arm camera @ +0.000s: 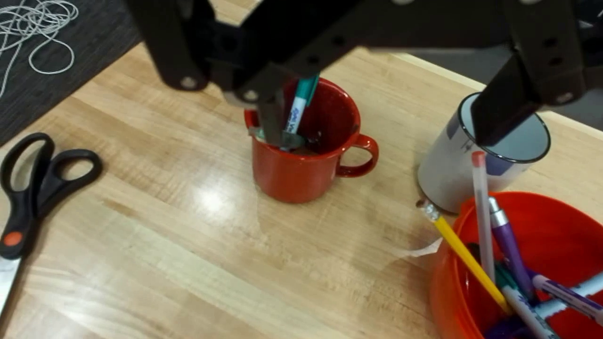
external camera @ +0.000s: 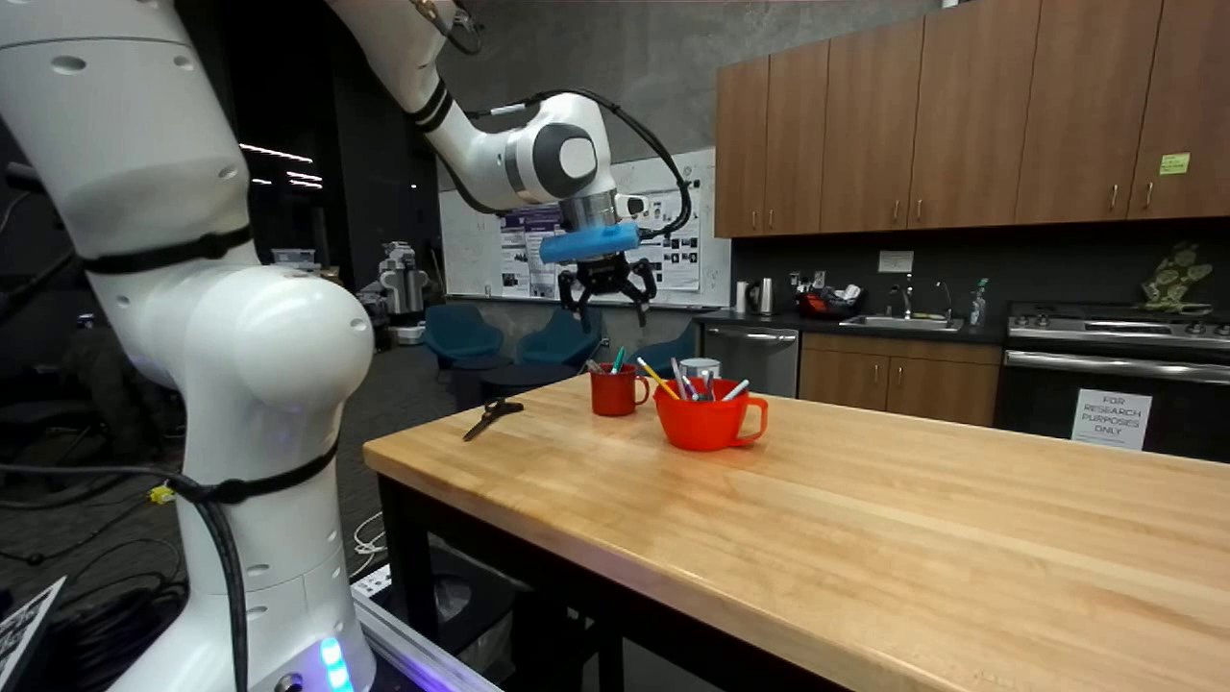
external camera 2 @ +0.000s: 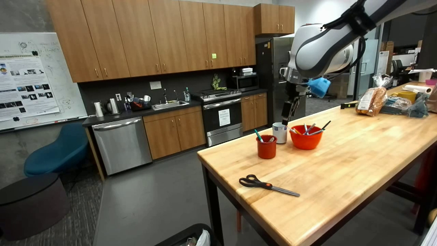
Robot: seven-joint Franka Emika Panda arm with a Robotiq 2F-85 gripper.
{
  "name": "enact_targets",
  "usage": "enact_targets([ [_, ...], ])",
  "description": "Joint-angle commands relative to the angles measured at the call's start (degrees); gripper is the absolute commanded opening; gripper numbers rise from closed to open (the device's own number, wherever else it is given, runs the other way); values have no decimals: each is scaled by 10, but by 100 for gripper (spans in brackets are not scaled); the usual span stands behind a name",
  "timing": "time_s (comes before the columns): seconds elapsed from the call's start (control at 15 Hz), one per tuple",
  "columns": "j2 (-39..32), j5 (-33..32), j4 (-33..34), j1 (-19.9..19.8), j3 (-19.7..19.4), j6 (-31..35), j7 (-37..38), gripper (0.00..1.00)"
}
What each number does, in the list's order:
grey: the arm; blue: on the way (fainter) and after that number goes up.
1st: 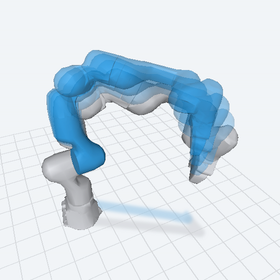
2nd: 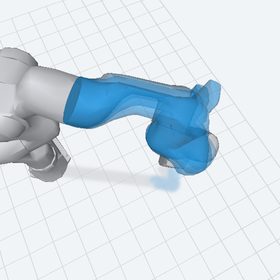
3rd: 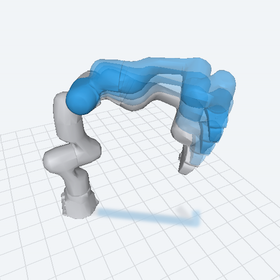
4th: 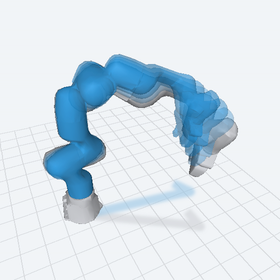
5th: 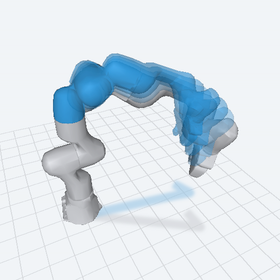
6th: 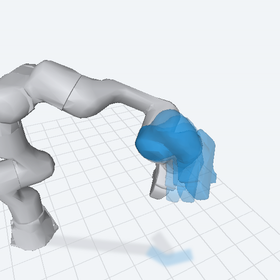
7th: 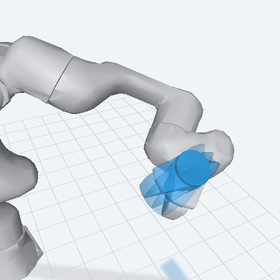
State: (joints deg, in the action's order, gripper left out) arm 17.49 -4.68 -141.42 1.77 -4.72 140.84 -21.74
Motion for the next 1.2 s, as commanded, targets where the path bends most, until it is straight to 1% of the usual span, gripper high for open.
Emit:
enact_targets([
  [0.0, 26, -3, -48, 6, 10, 52, 3, 100],
  [0.27, 17, -1, -79, 17, 17, 106, 2, 100],
  [0.53, -13, -3, -93, 25, 25, 154, 5, 100],
  [0.73, -35, -7, -88, 29, 33, 177, 9, 100],
  [1.07, -73, -29, -64, 22, 49, 205, 22, 100],
  [1.13, -79, -29, -58, 22, 50, 207, 22, 97],
])
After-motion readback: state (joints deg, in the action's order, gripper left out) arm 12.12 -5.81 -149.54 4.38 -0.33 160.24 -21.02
